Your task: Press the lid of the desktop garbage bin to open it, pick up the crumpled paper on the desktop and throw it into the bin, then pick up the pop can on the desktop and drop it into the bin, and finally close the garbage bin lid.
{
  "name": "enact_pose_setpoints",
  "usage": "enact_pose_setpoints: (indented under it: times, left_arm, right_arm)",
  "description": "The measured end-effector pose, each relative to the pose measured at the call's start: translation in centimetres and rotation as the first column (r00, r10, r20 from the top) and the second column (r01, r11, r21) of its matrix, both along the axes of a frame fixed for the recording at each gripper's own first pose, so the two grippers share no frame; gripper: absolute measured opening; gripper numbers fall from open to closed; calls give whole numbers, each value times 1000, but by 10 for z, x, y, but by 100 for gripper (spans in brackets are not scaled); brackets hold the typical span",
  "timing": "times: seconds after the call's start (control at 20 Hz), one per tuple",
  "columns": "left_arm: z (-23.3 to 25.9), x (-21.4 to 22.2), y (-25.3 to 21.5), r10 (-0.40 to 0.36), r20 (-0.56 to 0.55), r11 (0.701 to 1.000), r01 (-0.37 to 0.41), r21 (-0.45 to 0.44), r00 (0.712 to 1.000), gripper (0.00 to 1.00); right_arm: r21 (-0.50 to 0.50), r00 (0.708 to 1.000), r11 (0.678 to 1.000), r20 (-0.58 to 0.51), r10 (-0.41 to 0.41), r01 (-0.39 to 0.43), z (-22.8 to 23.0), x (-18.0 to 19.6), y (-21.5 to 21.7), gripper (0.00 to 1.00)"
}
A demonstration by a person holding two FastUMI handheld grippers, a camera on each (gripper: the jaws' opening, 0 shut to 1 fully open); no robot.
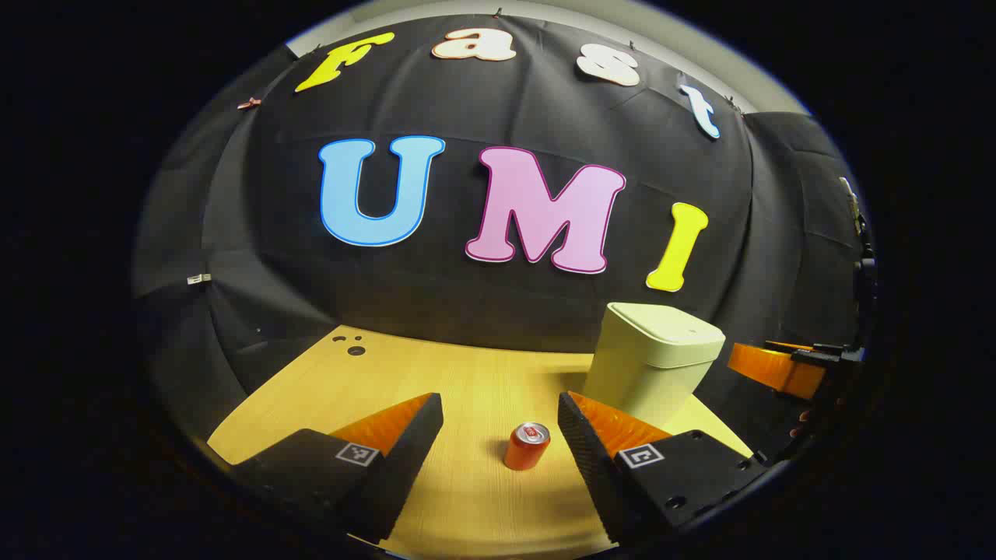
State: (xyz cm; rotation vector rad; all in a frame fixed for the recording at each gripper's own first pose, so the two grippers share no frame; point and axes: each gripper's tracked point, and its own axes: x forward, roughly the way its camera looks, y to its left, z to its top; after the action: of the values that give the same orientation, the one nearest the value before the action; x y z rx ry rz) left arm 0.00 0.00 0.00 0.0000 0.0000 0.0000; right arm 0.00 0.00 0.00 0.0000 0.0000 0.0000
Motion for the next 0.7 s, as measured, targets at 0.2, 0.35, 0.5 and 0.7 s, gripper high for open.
enact_pose_setpoints:
  times: [0.2,0.35,0.5,0.7]
  left_arm:
    - [5,8,5,22,22,1000,-22,15,1000,96]
    - [3,13,8,29,22,1000,-29,8,999,96]
    - [3,18,8,33,31,999,-33,15,999,96]
    - [2,24,6,25,20,1000,-25,17,999,96]
  right_arm:
    - [7,1000,1000,2,-25,25,4,5,-8,98]
    - [14,999,999,-16,-36,36,1,8,-12,98]
    - [14,998,999,-38,-45,45,-3,7,-16,98]
    - [-14,998,999,-40,-52,52,-1,8,-23,98]
